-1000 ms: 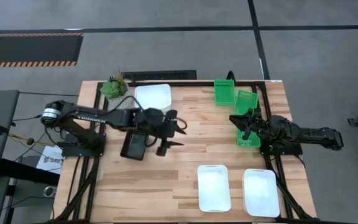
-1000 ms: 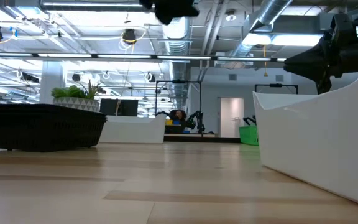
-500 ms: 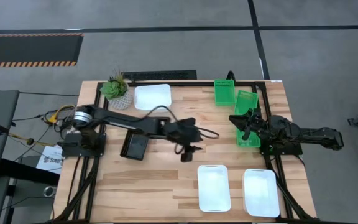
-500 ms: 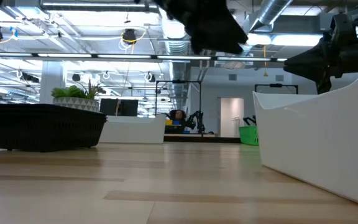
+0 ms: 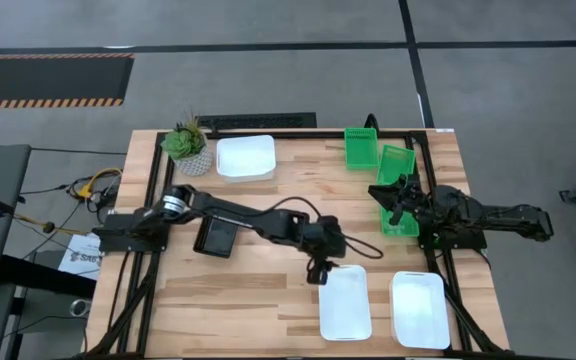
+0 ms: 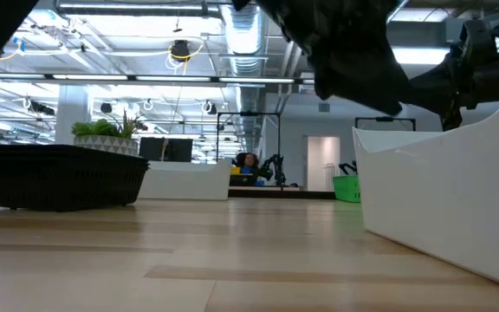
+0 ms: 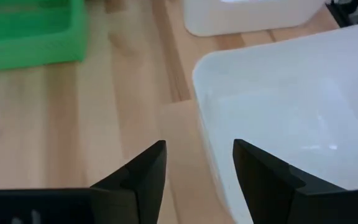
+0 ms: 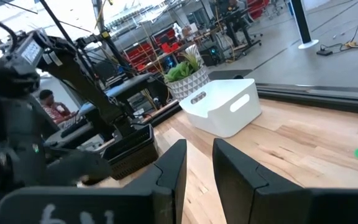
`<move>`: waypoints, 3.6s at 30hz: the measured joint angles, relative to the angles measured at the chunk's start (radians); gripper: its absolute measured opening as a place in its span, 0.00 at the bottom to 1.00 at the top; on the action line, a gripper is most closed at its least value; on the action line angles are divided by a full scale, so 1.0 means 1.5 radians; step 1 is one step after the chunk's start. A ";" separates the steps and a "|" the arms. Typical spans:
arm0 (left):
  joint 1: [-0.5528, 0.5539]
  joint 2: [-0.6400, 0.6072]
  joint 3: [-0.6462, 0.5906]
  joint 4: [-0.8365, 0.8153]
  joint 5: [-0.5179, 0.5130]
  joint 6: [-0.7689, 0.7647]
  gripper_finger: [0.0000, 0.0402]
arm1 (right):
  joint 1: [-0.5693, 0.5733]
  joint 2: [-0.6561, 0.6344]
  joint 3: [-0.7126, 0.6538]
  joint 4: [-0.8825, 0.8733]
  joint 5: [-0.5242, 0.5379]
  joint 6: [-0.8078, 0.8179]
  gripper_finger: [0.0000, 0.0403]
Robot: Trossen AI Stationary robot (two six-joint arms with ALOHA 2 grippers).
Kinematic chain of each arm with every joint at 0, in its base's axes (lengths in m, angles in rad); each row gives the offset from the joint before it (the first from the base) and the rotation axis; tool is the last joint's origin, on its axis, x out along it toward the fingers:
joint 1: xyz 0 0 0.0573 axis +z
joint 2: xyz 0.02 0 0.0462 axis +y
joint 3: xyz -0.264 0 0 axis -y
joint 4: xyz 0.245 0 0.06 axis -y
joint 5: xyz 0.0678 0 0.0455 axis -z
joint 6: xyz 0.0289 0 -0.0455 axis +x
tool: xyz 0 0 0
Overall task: Stack baskets by color
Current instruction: Stack the left white bin on top of the top white bin
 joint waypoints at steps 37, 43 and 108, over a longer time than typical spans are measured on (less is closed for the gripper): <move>0.043 0.032 0.001 -0.237 -0.180 -0.167 0.00 | 0.001 0.021 0.000 0.000 -0.001 0.017 0.26; 0.092 -0.013 0.001 -0.299 -0.214 -0.191 0.00 | 0.001 0.021 0.000 0.000 0.000 0.017 0.26; 0.539 -0.618 -0.647 -0.108 -0.267 -0.677 0.00 | 0.000 0.020 0.000 0.000 0.000 0.017 0.26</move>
